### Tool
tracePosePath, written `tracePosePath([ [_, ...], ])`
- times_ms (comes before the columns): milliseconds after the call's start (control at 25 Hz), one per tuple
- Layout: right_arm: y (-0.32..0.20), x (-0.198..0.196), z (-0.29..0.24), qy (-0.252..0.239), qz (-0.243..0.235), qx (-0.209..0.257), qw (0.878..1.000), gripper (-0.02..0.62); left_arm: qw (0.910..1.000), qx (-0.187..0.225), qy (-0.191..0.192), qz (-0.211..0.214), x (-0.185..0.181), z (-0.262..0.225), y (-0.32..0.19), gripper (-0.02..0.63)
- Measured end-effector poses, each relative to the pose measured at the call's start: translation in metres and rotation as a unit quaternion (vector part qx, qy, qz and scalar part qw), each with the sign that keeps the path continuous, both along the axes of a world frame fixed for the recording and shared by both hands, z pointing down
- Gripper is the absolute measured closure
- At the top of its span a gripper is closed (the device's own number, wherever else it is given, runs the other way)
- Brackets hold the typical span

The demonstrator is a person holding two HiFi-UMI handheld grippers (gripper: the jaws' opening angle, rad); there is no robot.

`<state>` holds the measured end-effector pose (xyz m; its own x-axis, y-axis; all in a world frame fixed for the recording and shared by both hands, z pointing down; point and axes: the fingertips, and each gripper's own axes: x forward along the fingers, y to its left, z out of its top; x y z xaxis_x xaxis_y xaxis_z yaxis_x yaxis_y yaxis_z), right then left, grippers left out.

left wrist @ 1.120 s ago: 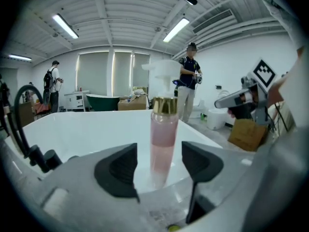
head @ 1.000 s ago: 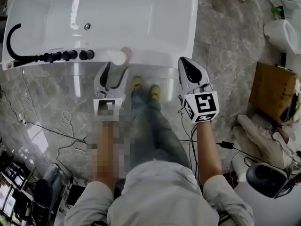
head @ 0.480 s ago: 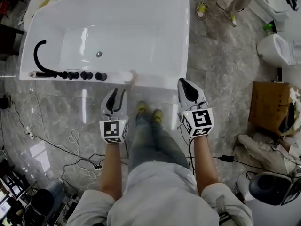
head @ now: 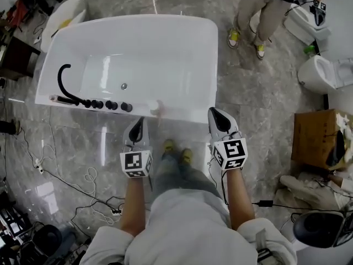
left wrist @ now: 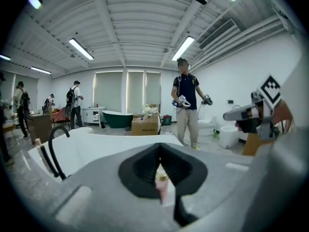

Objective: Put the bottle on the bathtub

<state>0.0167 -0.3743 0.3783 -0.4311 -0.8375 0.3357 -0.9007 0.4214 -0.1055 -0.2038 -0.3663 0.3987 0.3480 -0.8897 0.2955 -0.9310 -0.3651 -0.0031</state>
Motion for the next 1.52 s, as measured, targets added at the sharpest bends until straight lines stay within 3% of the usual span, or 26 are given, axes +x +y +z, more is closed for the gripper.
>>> tracePosePath([
  [680,0.015,0.011,-0.077,-0.007,-0.015,0.066,0.998,0.594,0.9962,0.085,0.002,-0.017,0.0,-0.122,0.01,0.609],
  [1080,0.025,0.026,-0.127,-0.005,-0.01,0.099,0.995,0.594,0.9946,0.101,0.015,-0.017,0.008,-0.173,0.018,0.609],
  [1520,0.015,0.032,-0.149,-0.008,-0.001,0.123,0.992,0.594,0.9925,0.121,0.015,-0.007,0.011,-0.198,0.006,0.609],
])
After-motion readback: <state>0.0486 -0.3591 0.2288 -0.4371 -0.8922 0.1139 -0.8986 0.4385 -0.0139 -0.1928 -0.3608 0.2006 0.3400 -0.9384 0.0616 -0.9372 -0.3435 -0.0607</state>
